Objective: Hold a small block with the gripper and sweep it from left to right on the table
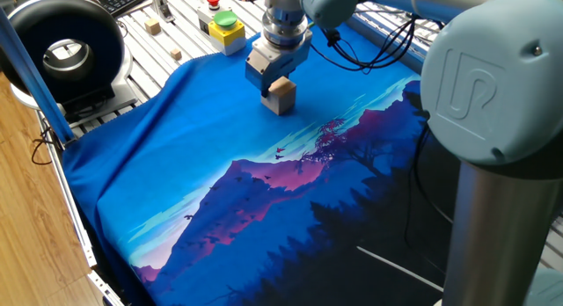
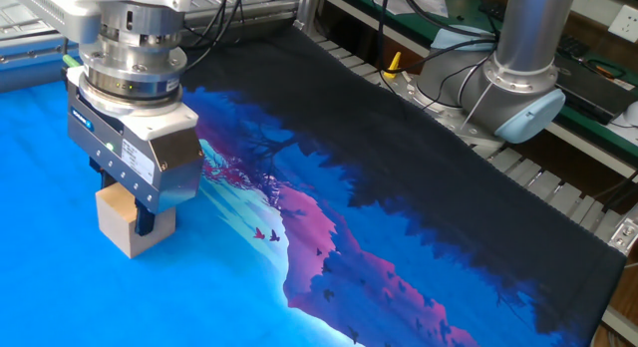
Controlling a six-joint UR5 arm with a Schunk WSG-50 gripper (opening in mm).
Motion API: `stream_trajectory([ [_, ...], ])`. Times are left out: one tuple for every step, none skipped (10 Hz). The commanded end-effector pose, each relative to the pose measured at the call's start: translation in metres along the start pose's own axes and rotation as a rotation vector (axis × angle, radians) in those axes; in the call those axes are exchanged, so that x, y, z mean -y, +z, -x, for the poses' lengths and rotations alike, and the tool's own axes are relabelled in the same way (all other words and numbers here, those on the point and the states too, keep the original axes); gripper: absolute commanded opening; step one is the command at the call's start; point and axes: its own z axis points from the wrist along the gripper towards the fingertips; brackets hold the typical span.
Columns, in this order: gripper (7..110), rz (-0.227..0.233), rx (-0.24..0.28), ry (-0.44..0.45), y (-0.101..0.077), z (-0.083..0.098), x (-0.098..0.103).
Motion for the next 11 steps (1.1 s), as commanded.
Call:
stream_trajectory([
  [44, 0.024, 0.005, 0.023, -0.001, 0.001, -0.006],
  [44, 0.024, 0.006, 0.031, 0.0, 0.001, -0.009],
  [44, 0.019, 0.011, 0.036, 0.002, 0.002, -0.013],
  [44, 0.019, 0.012, 0.04, 0.002, 0.002, -0.015],
  [44, 0.021, 0.012, 0.041, 0.001, 0.002, -0.016],
  [44, 0.025, 0.013, 0.042, 0.0, 0.002, -0.018],
  [44, 0.034, 0.013, 0.047, -0.002, 0.001, -0.021],
  [44, 0.037, 0.015, 0.051, -0.002, 0.001, -0.023],
  [44, 0.03, 0.019, 0.067, 0.001, 0.002, -0.03],
  [44, 0.026, 0.031, 0.079, 0.005, 0.004, -0.039],
  [44, 0.032, 0.034, 0.083, 0.006, 0.006, -0.045],
])
